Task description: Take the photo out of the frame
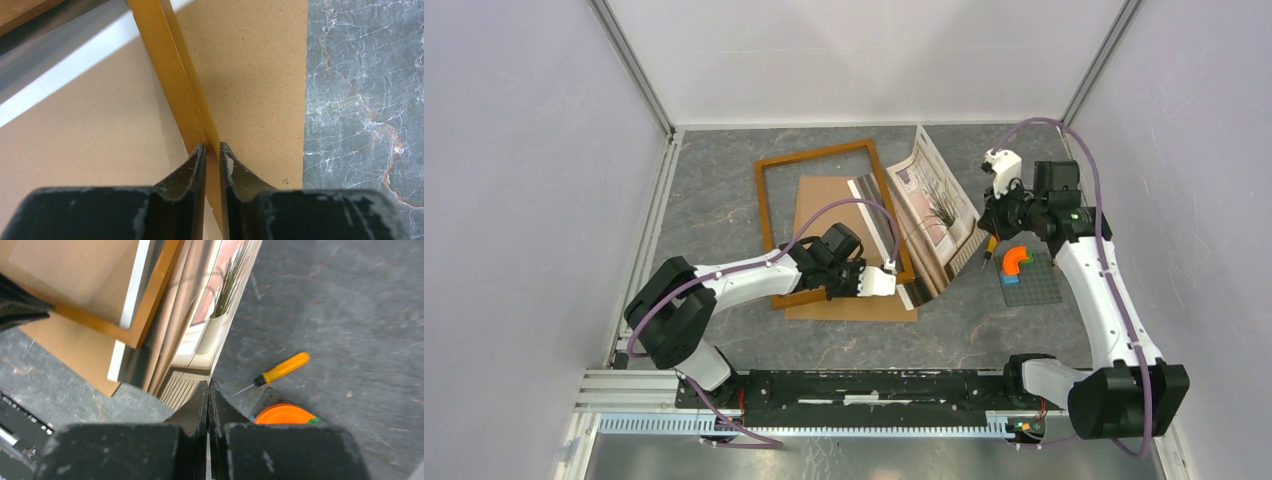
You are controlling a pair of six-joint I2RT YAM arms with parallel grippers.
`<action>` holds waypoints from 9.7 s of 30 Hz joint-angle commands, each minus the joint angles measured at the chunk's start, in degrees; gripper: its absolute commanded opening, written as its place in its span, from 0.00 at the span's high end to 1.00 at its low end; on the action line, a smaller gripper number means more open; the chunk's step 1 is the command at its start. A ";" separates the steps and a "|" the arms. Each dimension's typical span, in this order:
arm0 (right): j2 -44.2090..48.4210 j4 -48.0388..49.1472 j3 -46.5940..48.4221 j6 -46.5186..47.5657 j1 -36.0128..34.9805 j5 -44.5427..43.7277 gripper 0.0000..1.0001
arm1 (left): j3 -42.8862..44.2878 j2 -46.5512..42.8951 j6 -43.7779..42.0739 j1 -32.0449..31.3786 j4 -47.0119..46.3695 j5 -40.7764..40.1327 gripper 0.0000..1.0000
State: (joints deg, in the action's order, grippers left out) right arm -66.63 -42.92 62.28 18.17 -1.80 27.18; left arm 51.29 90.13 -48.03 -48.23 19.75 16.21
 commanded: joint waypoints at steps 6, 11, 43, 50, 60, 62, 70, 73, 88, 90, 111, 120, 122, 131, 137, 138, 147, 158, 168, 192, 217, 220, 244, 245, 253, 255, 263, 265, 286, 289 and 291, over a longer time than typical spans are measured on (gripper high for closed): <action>5.62 10.09 12.13 -5.19 0.39 -6.43 1.00 | 1.51 2.28 -5.31 -0.72 2.83 3.82 0.77; 5.49 13.77 17.25 -9.94 0.33 -4.78 1.00 | 4.14 0.18 3.31 -0.14 1.76 2.38 0.33; -7.55 60.82 13.69 -68.51 -8.11 1.45 1.00 | 25.75 -5.07 55.90 25.83 2.28 5.06 0.00; -19.41 60.86 27.99 -68.91 -16.79 0.70 1.00 | 21.16 -7.97 59.59 33.47 1.10 4.40 0.00; -25.04 61.06 36.37 -72.85 -18.47 -1.50 1.00 | 18.83 -9.44 59.91 42.42 1.87 3.34 0.00; -22.72 59.39 29.92 -73.90 -18.46 -1.66 1.00 | 18.64 -9.34 59.64 43.29 1.96 2.75 0.00; -17.14 57.07 -2.71 -75.54 -17.88 -4.05 1.00 | 16.57 -8.64 59.83 44.18 1.88 1.94 0.00; -17.78 61.21 -12.42 -76.33 -17.54 -3.85 1.00 | 15.40 -8.47 58.52 44.18 4.15 1.06 0.00; -12.50 42.40 -20.85 -44.98 -6.77 3.18 0.77 | 6.68 -12.34 55.96 46.72 8.82 -0.34 0.00; -12.47 32.66 -17.60 -33.57 -6.19 5.27 0.46 | 6.20 -12.29 56.12 46.73 8.05 -0.30 0.00; -56.48 -21.07 41.86 20.05 -14.72 7.86 0.16 | 6.58 -13.53 53.74 46.69 5.91 0.92 0.00; -61.25 -17.50 43.14 16.12 -16.81 3.36 0.16 | 5.99 -13.75 53.74 46.69 5.56 1.45 0.00; -61.97 -17.73 43.49 16.15 -16.82 3.23 0.15 | 6.19 -13.58 53.74 46.68 5.43 1.54 0.00; -63.05 -23.69 45.77 16.51 -16.60 10.48 0.73 | 5.71 -13.62 53.41 46.70 5.12 1.52 0.00; -55.13 -20.77 39.17 13.65 -12.26 14.23 1.00 | 5.85 -13.77 53.37 46.71 4.88 0.20 0.00; -53.74 -19.65 37.92 12.81 -10.85 15.88 1.00 | 5.89 -13.61 53.54 46.73 4.75 -0.14 0.00; -33.96 17.71 10.35 -14.74 -3.45 30.68 1.00 | 8.01 -10.07 56.37 47.35 5.28 -1.06 0.00; -33.99 62.00 -8.04 -52.42 -8.76 25.57 1.00 | 8.50 -7.20 55.67 48.14 6.37 -2.63 0.00; -34.99 66.64 -11.86 -58.56 -13.46 21.07 0.97 | 16.10 3.48 54.08 53.42 6.94 2.46 0.00; -43.67 27.17 10.24 -24.27 -1.46 14.20 0.02 | 40.10 31.47 49.16 52.80 9.38 16.07 0.00; -50.99 28.53 7.07 -25.78 -6.01 24.56 0.02 | 47.50 36.08 52.95 41.33 10.02 17.67 0.00; -51.02 27.56 8.82 -25.02 -5.05 23.82 0.02 | 45.46 33.80 52.60 42.10 10.12 16.51 0.00; -36.48 18.16 5.36 -11.72 -1.09 19.32 0.02 | -7.47 -21.90 2.63 18.94 10.31 0.98 0.00; -35.68 18.00 5.02 -11.06 -1.05 18.80 0.02 | -8.28 -22.25 3.72 17.39 9.71 0.20 0.00; -26.46 17.23 -2.09 -5.62 -0.97 14.42 0.02 | -8.61 -21.53 8.54 14.16 8.01 -5.38 0.00; -24.26 17.02 -4.28 -4.27 -0.93 13.20 0.02 | -8.92 -21.61 9.10 14.02 7.80 -6.32 0.00; -14.00 19.90 -12.24 -3.64 -0.91 9.39 0.02 | -6.14 -21.27 24.24 18.61 6.80 -8.17 0.00; -11.71 21.03 -14.30 -4.08 -0.84 8.47 0.02 | -4.89 -20.99 29.32 25.65 6.15 -5.16 0.00; -5.79 24.60 -19.72 -5.78 8.11 5.60 0.02 | 5.84 -13.24 44.31 54.45 17.40 -7.44 0.00; -7.08 24.63 -18.38 -5.70 8.39 5.65 0.02 | 7.69 -10.81 45.37 55.01 17.76 -8.09 0.00; -7.87 24.50 -17.58 -5.69 8.39 5.76 0.02 | 8.83 -9.84 45.82 55.33 17.81 -8.40 0.00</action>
State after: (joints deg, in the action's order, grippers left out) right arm -73.01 -20.21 41.87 12.86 6.35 32.93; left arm 55.92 78.91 -5.82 6.28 36.95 8.99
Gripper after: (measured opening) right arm 0.979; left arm 0.997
